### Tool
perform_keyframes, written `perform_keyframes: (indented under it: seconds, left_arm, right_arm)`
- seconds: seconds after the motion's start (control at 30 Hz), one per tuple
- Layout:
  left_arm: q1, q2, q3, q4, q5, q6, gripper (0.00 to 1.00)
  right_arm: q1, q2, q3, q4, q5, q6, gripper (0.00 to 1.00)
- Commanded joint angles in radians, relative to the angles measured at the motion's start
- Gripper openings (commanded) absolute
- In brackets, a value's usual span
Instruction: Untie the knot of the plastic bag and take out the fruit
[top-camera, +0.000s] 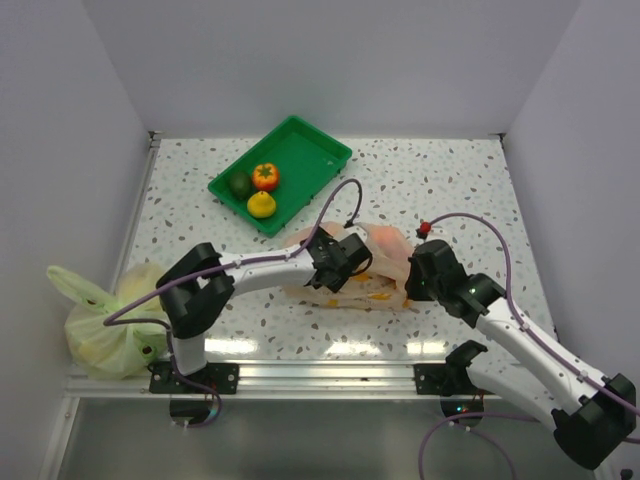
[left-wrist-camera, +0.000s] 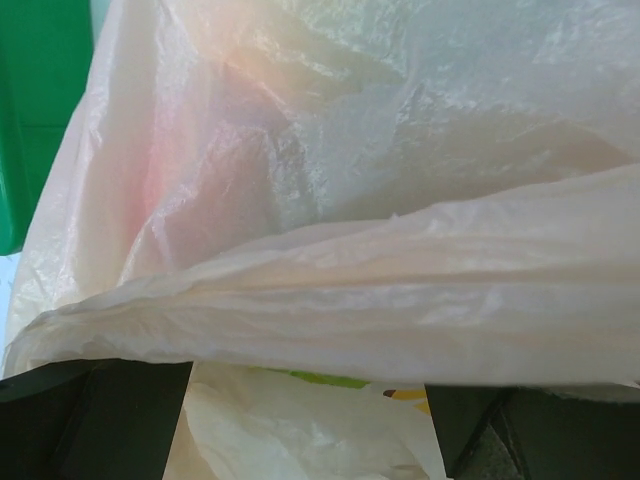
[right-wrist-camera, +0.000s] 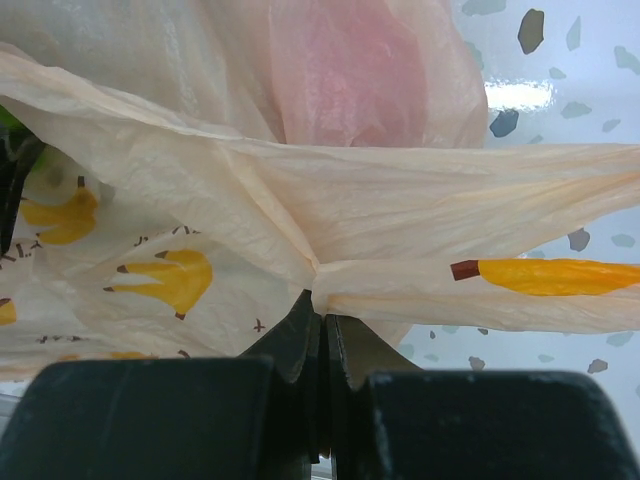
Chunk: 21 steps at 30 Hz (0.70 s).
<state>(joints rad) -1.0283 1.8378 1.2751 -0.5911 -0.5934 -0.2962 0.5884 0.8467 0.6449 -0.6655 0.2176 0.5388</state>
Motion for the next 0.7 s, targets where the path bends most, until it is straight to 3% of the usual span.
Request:
perform_keyframes:
  seconds: [0.0, 0.1, 0.23, 0.27, 0.33, 0.37, 0.67]
  left_arm:
    - [0.019, 0.014, -0.04, 0.097, -0.045, -0.015, 0.91]
    - [0.031, 0.035, -0.066, 0.126, -0.046, -0.018, 0.86]
    - [0.03, 0.046, -0.074, 0.155, -0.007, -0.012, 0.7]
    - [0.03, 0.043, -0.074, 0.158, 0.019, -0.014, 0.57]
    - [0.025, 0.032, -0.079, 0.163, 0.041, -0.014, 0.45]
    - [0.022, 0.017, -0.082, 0.168, 0.061, -0.014, 0.34]
    - [-0.059, -0.153, -0.151, 0.215, 0.226, 0.068, 0.16]
  right_arm:
    - [0.002, -0.018, -0.016, 0.012, -0.007, 0.013, 0.0]
    - [0.004, -0.023, -0.025, 0.018, -0.02, 0.023, 0.0]
    - [0.002, -0.028, -0.033, 0.018, -0.029, 0.029, 0.0]
    - [0.002, -0.029, -0.033, 0.017, -0.027, 0.03, 0.0]
    - [0.002, -0.031, -0.03, 0.01, -0.021, 0.029, 0.0]
    - [0.002, -0.031, -0.027, 0.01, -0.02, 0.029, 0.0]
    - [0.002, -0.005, 0.013, 0.015, -0.001, 0.021, 0.0]
